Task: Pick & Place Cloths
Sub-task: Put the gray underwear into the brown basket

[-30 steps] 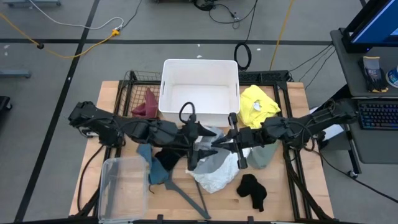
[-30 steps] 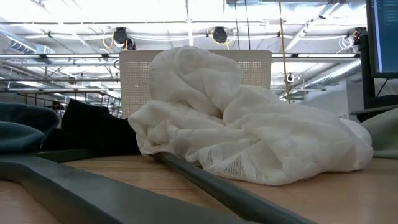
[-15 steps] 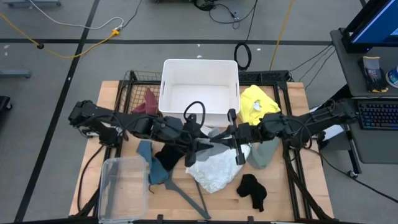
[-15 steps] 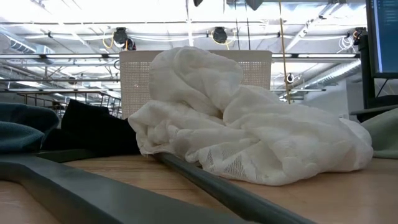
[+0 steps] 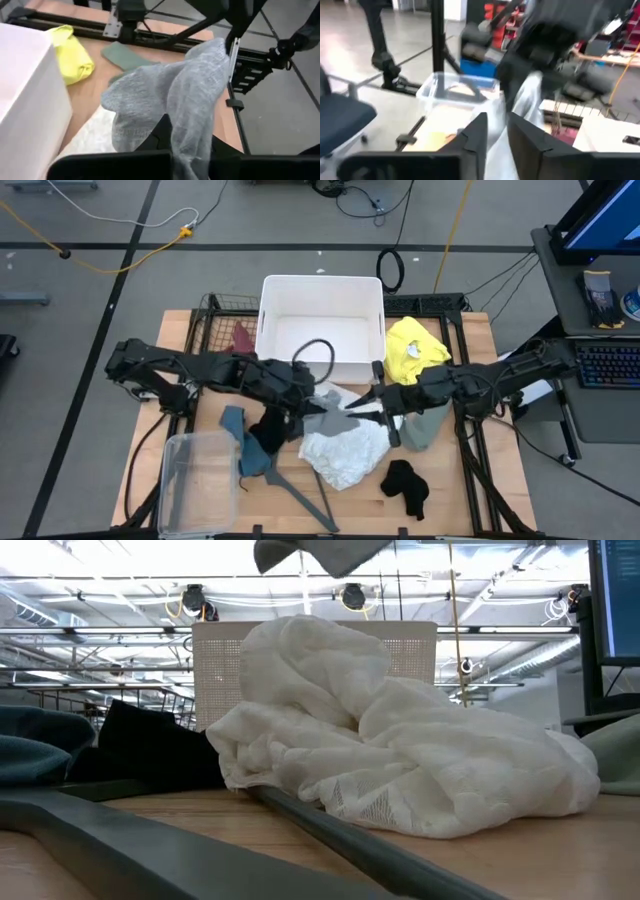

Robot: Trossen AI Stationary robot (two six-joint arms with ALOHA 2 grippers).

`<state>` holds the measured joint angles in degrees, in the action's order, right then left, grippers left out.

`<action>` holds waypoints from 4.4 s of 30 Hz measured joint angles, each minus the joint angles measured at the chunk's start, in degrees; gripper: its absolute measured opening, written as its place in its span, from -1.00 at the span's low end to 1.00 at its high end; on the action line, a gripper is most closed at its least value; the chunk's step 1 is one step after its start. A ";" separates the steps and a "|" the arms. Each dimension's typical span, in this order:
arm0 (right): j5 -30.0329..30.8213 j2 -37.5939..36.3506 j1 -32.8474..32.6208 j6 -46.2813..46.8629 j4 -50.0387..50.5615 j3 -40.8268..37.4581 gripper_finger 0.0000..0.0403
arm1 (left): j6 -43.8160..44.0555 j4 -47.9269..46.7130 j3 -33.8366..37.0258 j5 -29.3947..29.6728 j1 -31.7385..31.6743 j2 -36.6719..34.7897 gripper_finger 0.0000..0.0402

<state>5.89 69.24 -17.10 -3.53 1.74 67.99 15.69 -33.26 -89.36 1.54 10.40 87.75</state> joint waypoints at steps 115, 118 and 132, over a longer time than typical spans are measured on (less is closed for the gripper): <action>0.05 -13.77 -0.61 7.83 27.71 -0.07 -0.30 | 21.95 -52.67 0.51 18.98 -59.25 1.14 -0.97; 0.04 -13.77 -0.61 7.83 27.71 -0.04 -0.30 | 21.36 -49.29 5.33 16.36 -60.41 1.16 -0.96; 0.06 -13.77 -0.61 7.83 27.71 -0.06 -0.30 | 20.57 -45.38 16.02 11.26 -64.51 1.16 -0.90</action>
<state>5.95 55.46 -17.72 4.29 29.45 67.92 36.26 -78.64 -73.34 12.80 -54.11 88.90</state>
